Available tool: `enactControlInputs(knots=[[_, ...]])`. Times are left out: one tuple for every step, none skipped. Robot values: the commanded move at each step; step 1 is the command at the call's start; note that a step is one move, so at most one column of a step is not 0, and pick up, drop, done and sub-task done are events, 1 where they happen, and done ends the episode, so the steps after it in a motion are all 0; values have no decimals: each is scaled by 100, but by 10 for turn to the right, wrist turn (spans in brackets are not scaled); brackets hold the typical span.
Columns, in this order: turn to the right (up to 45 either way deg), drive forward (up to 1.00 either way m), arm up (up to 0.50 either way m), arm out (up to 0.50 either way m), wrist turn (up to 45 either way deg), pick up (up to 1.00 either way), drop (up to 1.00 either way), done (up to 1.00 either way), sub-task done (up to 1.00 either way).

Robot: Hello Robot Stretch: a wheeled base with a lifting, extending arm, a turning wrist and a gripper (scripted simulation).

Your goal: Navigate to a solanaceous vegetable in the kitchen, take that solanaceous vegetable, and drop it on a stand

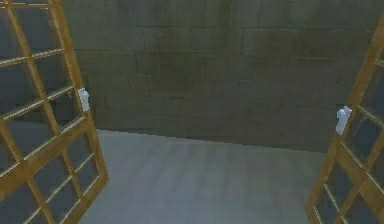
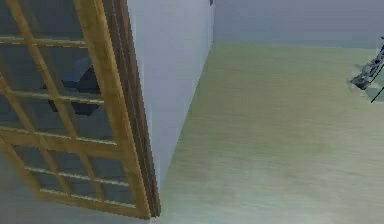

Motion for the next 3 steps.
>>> enactControlInputs(knots=[[90, 0, 0, 0, 0, 0, 0, 0, 0], [0, 100, 0, 0, 0, 0, 0, 0, 0], [0, 50, 0, 0, 0, 0, 0, 0, 0]])
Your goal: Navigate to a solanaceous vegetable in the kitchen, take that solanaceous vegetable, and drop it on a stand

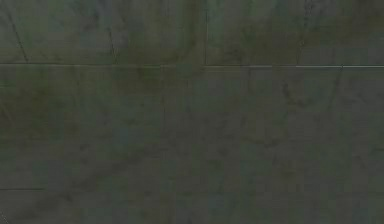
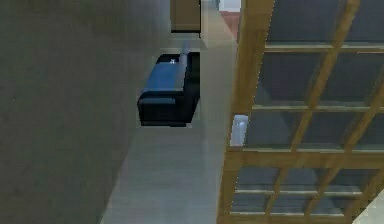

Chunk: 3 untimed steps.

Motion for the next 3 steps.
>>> enactControlInputs(knots=[[450, 0, 0, 0, 0, 0, 0, 0, 0], [300, 0, 0, 0, 0, 0, 0, 0, 0], [0, 60, 0, 0, 0, 0, 0, 0, 0]])
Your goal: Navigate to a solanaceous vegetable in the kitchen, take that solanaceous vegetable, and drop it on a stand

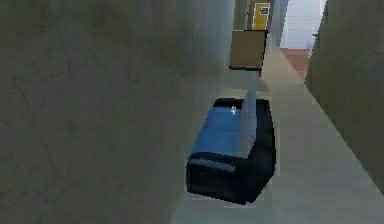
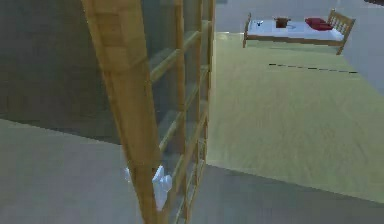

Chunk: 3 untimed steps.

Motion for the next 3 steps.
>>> enactControlInputs(knots=[[0, 50, 0, 0, 0, 0, 0, 0, 0], [450, 0, 0, 0, 0, 0, 0, 0, 0], [180, 0, 0, 0, 0, 0, 0, 0, 0]])
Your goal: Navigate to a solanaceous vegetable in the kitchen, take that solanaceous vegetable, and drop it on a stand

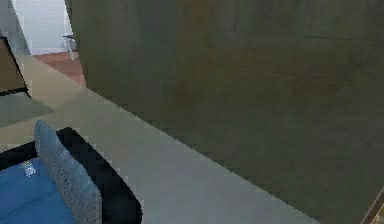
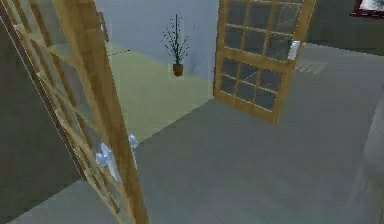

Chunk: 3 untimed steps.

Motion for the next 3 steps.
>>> enactControlInputs(knots=[[0, 90, 0, 0, 0, 0, 0, 0, 0], [420, 0, 0, 0, 0, 0, 0, 0, 0], [0, 5, 0, 0, 0, 0, 0, 0, 0]])
